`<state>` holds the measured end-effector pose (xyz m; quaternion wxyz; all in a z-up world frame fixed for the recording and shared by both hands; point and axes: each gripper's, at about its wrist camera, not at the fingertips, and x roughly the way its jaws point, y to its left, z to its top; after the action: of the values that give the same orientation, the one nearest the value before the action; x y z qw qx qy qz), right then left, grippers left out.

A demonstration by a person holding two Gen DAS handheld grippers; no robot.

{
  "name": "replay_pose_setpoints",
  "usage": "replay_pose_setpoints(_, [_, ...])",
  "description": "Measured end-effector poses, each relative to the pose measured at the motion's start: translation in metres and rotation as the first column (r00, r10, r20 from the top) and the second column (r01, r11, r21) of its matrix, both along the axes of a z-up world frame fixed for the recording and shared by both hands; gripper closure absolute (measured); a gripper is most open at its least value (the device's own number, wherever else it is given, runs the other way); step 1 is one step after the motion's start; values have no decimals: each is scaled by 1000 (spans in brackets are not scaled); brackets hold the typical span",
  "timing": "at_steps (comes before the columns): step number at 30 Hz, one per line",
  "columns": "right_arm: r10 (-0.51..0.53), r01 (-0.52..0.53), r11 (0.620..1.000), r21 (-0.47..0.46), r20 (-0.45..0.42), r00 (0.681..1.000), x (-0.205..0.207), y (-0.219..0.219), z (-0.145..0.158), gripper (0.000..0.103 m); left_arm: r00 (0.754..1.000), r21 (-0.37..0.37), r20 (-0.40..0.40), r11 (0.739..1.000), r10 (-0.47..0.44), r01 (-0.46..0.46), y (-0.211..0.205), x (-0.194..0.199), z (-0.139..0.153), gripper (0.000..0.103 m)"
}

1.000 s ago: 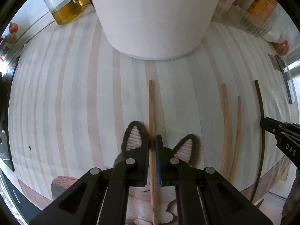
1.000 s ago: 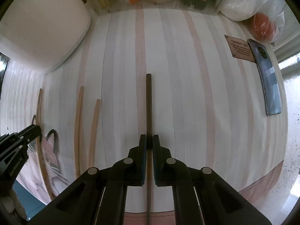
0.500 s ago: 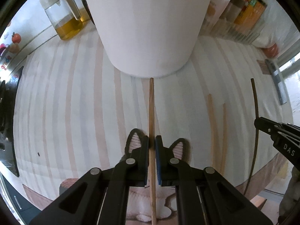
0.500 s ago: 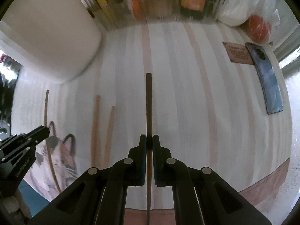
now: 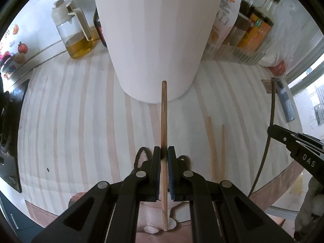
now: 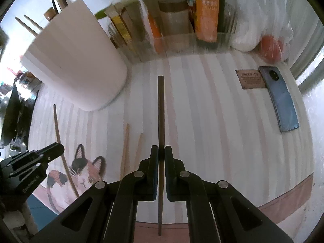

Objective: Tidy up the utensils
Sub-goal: 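Lift both chopsticks and carry them over the cream holder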

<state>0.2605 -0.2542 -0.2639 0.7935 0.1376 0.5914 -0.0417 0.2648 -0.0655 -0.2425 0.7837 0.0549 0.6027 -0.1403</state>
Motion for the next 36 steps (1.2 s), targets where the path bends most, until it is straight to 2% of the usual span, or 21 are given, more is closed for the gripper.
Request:
replay_pose_setpoints(17, [11, -12, 1000, 7, 123, 992, 2, 9, 42, 97, 995, -60, 95, 998, -9, 15, 2, -1, 45, 99])
replay_pose_setpoints(25, [24, -25, 1000, 4, 176, 984, 5, 10, 64, 97, 989, -84, 144, 996, 18, -6, 9, 1, 66, 99])
replay_pose_setpoints(36, [28, -35, 999, 22, 273, 962, 18, 14, 104, 97, 969, -122, 235, 991, 73, -45, 23, 7, 105, 99])
